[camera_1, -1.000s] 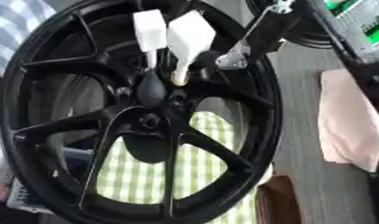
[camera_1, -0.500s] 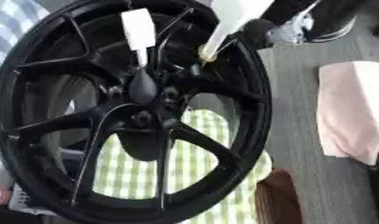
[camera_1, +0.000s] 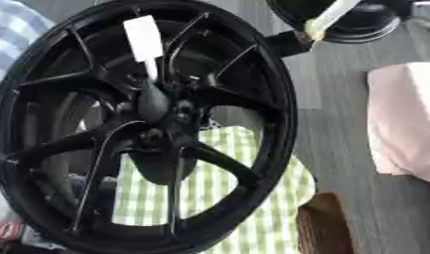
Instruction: Pull the pin out of the wheel hub.
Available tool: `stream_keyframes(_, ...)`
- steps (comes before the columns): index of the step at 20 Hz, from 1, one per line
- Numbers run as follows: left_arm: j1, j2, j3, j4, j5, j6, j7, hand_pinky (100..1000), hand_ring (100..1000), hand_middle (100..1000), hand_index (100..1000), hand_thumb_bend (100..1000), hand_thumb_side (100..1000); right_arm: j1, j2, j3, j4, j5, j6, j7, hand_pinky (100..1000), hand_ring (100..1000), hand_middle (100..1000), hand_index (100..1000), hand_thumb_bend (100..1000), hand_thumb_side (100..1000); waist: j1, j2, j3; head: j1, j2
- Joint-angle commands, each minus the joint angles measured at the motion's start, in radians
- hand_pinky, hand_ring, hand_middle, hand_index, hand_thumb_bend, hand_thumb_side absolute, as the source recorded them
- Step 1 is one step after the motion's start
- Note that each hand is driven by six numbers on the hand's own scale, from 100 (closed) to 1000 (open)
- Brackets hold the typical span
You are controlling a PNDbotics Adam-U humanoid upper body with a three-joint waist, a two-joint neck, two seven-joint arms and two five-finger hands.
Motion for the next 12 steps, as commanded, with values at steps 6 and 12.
stream_keyframes(6, -0.002, 0.0, 0.018, -0.019, -0.003, -0.002, 0.017, 818, 641, 637, 795, 100, 727, 0.304, 0.051, -0.15, -0.029, 0.163, 0.014, -0.165, 842, 726, 458, 584, 100, 100, 0.02, -0.035, -0.011, 0.018, 0.008)
stream_keyframes(12, -0.006, -0.003, 0.015, -0.019, 0.003, -0.002, 0.015, 819, 639, 636, 794, 100, 722, 0.536, 0.218, -0.216, -0.091, 0.341, 0.066, -0.276, 893, 839, 692, 776, 140, 174, 0.031, -0.046, -0.003, 0.019, 0.012)
